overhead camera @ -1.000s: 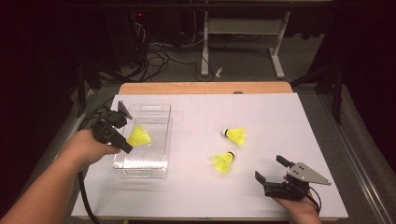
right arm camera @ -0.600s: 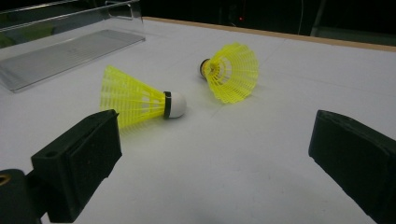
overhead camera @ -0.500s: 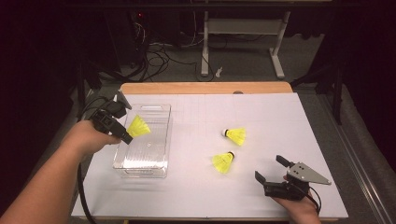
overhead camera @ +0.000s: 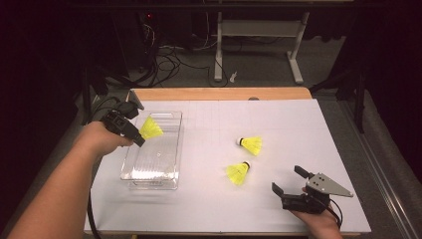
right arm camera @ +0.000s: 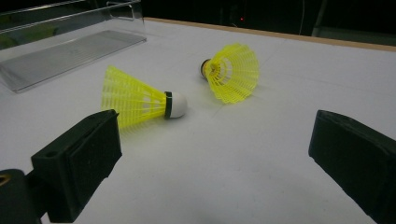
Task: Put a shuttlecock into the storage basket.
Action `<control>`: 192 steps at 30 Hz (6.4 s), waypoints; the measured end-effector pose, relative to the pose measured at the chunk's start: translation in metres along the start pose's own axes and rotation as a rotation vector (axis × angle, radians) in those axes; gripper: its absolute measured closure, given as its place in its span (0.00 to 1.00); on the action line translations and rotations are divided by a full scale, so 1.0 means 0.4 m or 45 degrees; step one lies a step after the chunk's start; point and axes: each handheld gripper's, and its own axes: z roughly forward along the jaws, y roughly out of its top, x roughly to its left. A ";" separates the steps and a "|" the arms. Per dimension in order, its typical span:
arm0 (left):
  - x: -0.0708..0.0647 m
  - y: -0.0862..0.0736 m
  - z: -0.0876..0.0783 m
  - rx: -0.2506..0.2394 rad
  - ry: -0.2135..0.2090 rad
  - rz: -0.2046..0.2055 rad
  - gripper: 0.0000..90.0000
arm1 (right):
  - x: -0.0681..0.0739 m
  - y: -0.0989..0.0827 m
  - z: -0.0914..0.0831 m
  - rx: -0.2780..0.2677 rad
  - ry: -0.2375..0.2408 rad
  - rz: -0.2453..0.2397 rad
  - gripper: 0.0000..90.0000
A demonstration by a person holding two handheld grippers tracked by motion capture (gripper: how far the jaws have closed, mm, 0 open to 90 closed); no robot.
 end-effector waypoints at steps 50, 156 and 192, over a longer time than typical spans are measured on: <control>0.077 0.039 0.197 0.057 0.019 -0.210 0.69 | 0.006 -0.002 0.008 0.019 0.024 -0.009 0.04; -0.070 -0.006 0.136 0.085 -0.018 0.028 0.38 | 0.009 0.001 0.001 0.002 0.033 -0.013 0.04; -0.149 -0.026 0.153 -0.024 -0.109 0.078 0.00 | 0.013 0.000 0.004 0.011 0.037 -0.028 0.04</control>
